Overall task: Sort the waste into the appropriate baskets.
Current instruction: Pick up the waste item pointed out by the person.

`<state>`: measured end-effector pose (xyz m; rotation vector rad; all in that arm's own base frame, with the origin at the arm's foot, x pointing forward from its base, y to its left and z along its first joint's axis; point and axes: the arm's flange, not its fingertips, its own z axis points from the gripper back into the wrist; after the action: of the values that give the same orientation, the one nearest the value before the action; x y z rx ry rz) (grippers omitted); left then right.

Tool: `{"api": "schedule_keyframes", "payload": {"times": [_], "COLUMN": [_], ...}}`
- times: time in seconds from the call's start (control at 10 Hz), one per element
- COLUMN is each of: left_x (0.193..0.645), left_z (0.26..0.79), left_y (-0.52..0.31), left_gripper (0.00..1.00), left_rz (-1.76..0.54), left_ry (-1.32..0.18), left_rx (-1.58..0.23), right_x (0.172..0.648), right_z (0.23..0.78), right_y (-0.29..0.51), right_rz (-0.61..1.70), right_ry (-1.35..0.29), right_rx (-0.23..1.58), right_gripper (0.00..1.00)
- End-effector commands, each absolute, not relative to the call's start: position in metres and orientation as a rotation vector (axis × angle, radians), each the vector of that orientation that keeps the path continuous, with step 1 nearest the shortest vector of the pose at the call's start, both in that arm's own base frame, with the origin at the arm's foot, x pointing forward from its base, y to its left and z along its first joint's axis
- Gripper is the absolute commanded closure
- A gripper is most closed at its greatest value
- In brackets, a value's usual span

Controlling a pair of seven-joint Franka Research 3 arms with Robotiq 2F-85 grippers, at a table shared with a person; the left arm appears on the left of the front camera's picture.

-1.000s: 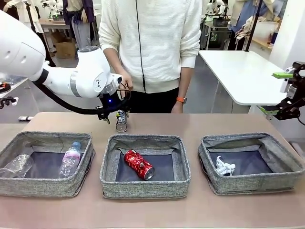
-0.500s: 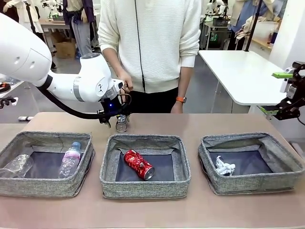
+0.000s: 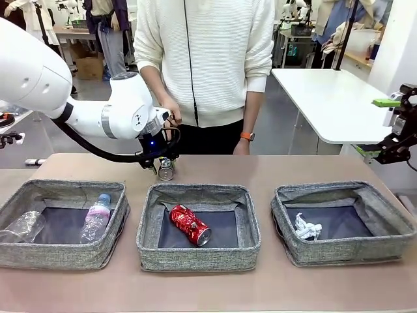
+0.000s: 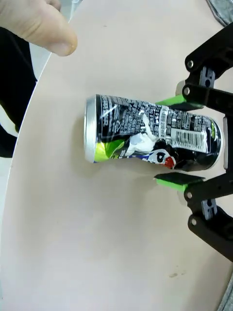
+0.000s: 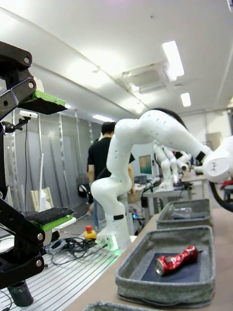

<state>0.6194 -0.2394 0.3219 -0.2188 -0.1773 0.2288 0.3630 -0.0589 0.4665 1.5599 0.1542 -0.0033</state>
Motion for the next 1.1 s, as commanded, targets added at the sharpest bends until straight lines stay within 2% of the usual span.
{"api": "schedule_keyframes", "payload": {"times": [0.0, 0.1, 0.2, 0.3, 0.7, 0.8, 0.9, 1.0], "left_x": [0.623, 0.623, 0.623, 0.623, 0.622, 0.610, 0.580, 0.540], "left_z": [0.323, 0.322, 0.322, 0.323, 0.324, 0.336, 0.361, 0.392], "left_y": [-0.239, -0.240, -0.240, -0.240, -0.240, -0.237, -0.237, -0.236], "left_gripper": [1.00, 0.87, 0.97, 1.00, 1.00, 1.00, 1.00, 1.00], "left_rz": [0.219, 0.219, 0.218, 0.219, 0.216, 0.217, 0.274, 0.233], "left_ry": [-0.182, -0.181, -0.181, -0.181, -0.178, -0.175, -0.153, -0.068], "left_rx": [-0.236, -0.235, -0.234, -0.234, -0.232, -0.239, -0.210, -0.235], "right_x": [0.362, 0.362, 0.362, 0.362, 0.362, 0.362, 0.362, 0.362], "right_z": [0.468, 0.468, 0.468, 0.468, 0.468, 0.468, 0.468, 0.468], "right_y": [-0.057, -0.057, -0.057, -0.057, -0.057, -0.057, -0.057, -0.057], "right_rz": [-0.003, -0.003, -0.003, -0.003, -0.003, -0.003, -0.003, -0.003], "right_ry": [0.143, 0.143, 0.143, 0.143, 0.143, 0.143, 0.143, 0.143], "right_rx": [1.559, 1.559, 1.559, 1.559, 1.559, 1.559, 1.559, 1.559], "right_gripper": [0.00, 0.00, 0.00, 0.00, 0.00, 0.00, 0.00, 0.00]}}
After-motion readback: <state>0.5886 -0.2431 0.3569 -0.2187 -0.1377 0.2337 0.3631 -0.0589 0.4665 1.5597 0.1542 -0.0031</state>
